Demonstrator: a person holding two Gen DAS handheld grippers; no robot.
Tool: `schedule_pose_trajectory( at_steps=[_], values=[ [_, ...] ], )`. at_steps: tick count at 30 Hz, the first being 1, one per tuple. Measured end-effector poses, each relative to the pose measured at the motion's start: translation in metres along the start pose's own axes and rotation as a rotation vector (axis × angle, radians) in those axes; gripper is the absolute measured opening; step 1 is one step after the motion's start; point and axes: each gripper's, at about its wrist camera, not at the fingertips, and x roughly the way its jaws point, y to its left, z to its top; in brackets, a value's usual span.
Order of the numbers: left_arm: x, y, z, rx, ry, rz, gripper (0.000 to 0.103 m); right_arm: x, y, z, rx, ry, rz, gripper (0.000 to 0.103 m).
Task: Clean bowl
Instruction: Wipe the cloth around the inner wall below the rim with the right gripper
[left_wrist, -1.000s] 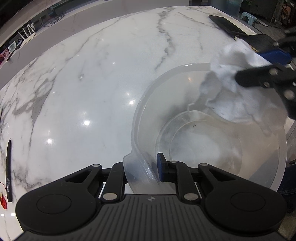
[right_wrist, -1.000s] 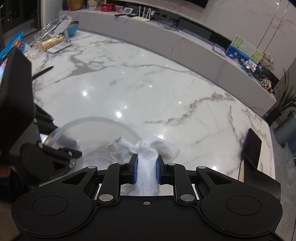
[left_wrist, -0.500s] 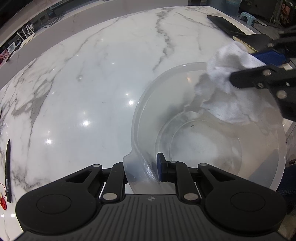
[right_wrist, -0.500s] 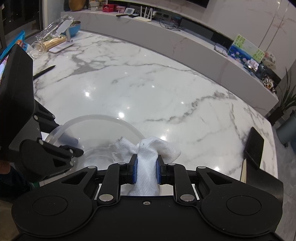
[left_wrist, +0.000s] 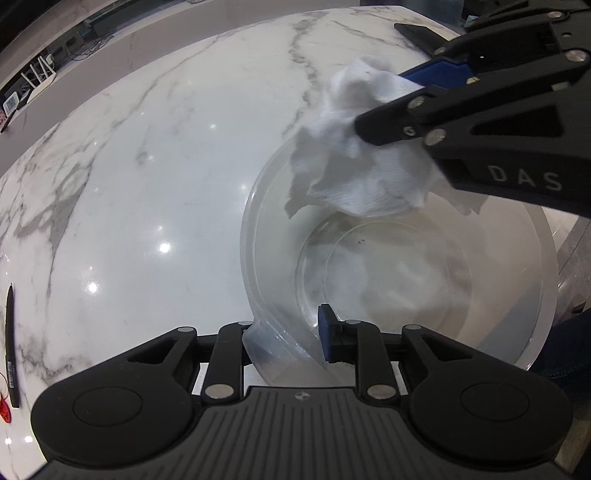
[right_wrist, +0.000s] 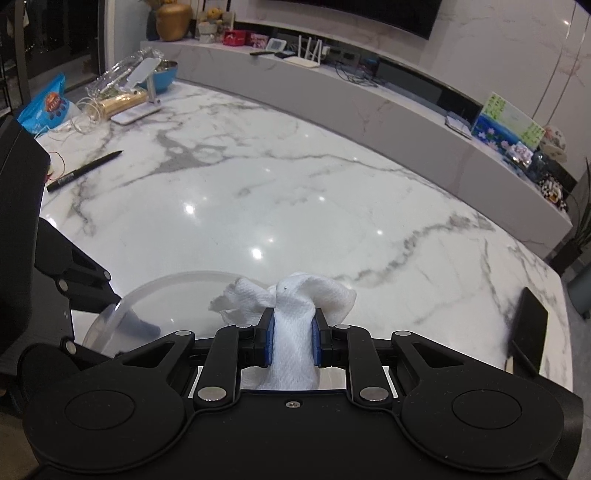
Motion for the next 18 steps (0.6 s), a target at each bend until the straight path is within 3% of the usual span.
schedule_pose_trajectory(
  at_steps=[18],
  values=[
    [-0.026, -0.035, -0.019, -0.059, -0.036, 0.031, 0.010, -0.003, 0.001, -0.003, -0.003, 0.029, -0.018, 0.017]
  ],
)
